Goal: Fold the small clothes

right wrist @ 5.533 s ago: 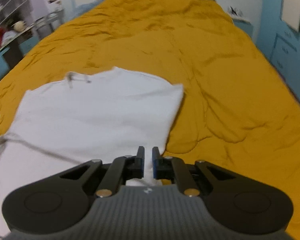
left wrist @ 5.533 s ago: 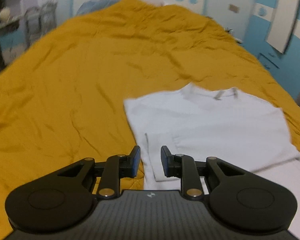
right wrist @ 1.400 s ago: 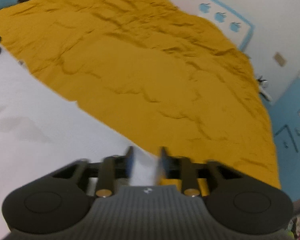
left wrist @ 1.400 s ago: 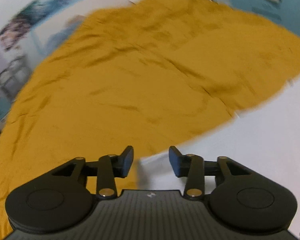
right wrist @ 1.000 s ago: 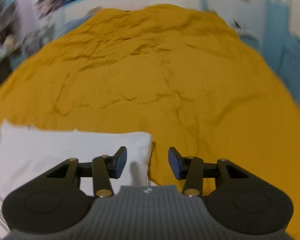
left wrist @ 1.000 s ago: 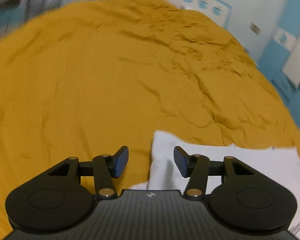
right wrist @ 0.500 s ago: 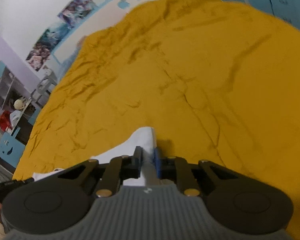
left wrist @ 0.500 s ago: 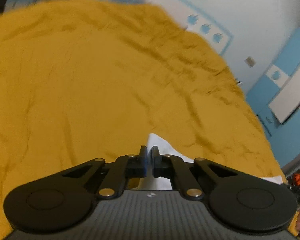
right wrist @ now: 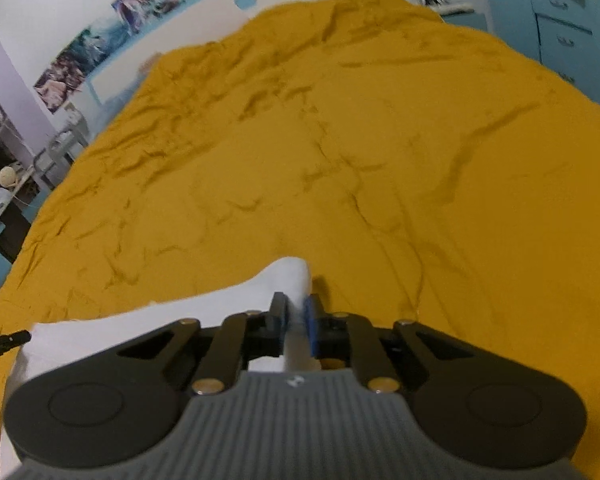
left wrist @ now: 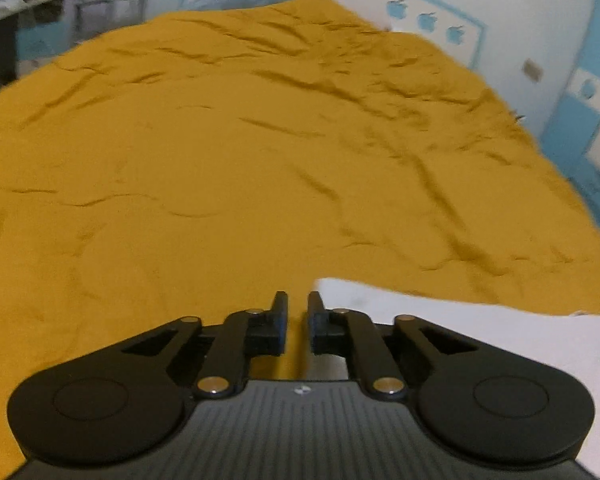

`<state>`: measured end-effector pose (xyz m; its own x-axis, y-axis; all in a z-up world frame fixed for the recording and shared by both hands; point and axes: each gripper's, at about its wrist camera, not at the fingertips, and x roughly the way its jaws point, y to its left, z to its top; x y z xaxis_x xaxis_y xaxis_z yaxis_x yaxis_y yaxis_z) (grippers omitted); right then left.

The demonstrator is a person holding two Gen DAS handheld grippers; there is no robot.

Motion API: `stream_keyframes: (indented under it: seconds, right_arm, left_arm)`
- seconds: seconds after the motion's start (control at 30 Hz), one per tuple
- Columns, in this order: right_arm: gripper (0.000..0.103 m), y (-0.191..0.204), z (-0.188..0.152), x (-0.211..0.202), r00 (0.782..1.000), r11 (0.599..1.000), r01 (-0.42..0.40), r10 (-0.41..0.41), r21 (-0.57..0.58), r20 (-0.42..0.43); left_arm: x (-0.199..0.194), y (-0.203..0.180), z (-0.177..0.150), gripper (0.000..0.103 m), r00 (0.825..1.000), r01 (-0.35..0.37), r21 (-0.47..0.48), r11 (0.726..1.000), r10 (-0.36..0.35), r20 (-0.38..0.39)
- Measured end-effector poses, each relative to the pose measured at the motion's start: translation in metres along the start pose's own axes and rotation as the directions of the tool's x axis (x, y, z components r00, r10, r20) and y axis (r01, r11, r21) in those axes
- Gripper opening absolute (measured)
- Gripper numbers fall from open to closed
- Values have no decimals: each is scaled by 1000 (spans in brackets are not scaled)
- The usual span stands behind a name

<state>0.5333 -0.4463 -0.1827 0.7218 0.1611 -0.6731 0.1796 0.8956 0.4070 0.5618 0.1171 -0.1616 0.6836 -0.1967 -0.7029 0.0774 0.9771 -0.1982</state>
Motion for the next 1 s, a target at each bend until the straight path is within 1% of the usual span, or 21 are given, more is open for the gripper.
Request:
stream_keyframes:
  seconds: [0.03,0.07,0.17,0.23,0.27,0.3,0.33,0.4,0.53,0.6,0.67,0.77,0.87,0.9,0.97,1.0]
  right_arm:
    - [19,-1,0,-5,1000,1000,16,-16,-5,6]
    - [24,-2,1,-11,999,999,32,-32,-10,8]
    - [24,-4,2,-36,998,998,58,-58,-18,-4]
    - [24,-6,-2,-58,998,998,57,-58,-20,-16]
    - [26,-6,-5,-72,998,998,50,-51,-22,-25]
    - [29,-5,-10,-88,999,999,38,-39,-23,-30]
    - [34,-4,-16,-102,999,999,32,-32,-22,-33]
    - [34,0,-30,-131,999,1000,10,-11,-24,-50]
    - [36,2,-75,-182,996,1000,-24,23,-3,-85]
    - [38,1,-99,-201,995,999,-43,45,21,-90]
    - [40,-4,-124,-218,994,997,-60,65,56,-87]
    - [40,-15,-154,-235,996,993,-49,58,109,-75]
    - [40,-28,-177,-243,996,984,-49,61,171,-70]
    - [40,-31,-182,-243,996,981,-50,64,186,-69]
    - [40,-38,-190,-242,995,971,-64,80,231,-58]
    - [41,-42,-193,-239,994,960,-80,98,268,-53]
  left_arm:
    - [-4,2,0,16,1000,-3,0,1000,3,-19]
    - [-11,5,1,19,999,1,0,1000,-1,-34]
    - [-38,12,1,21,999,0,7,1000,1,-39]
    - [-62,16,0,27,998,29,-10,1000,-29,-46]
    - [-77,19,-2,32,997,53,-19,998,-54,-48]
    - [-91,21,-5,34,996,71,-19,997,-72,-44]
    - [-105,22,-8,35,996,83,-20,996,-83,-40]
    - [-129,24,-14,43,992,113,-25,993,-115,-53]
    - [-166,29,-39,48,987,126,-76,989,-133,-92]
    - [-180,35,-59,55,985,143,-110,984,-152,-79]
    - [-190,41,-80,57,984,155,-145,977,-165,-61]
    - [-191,53,-111,57,981,161,-223,961,-180,-66]
    - [-186,62,-132,57,982,151,-296,943,-177,-63]
    - [-183,65,-138,57,981,155,-334,930,-185,-58]
    - [-178,71,-149,57,976,175,-413,894,-214,-49]
    - [-175,72,-152,57,974,182,-444,877,-224,-45]
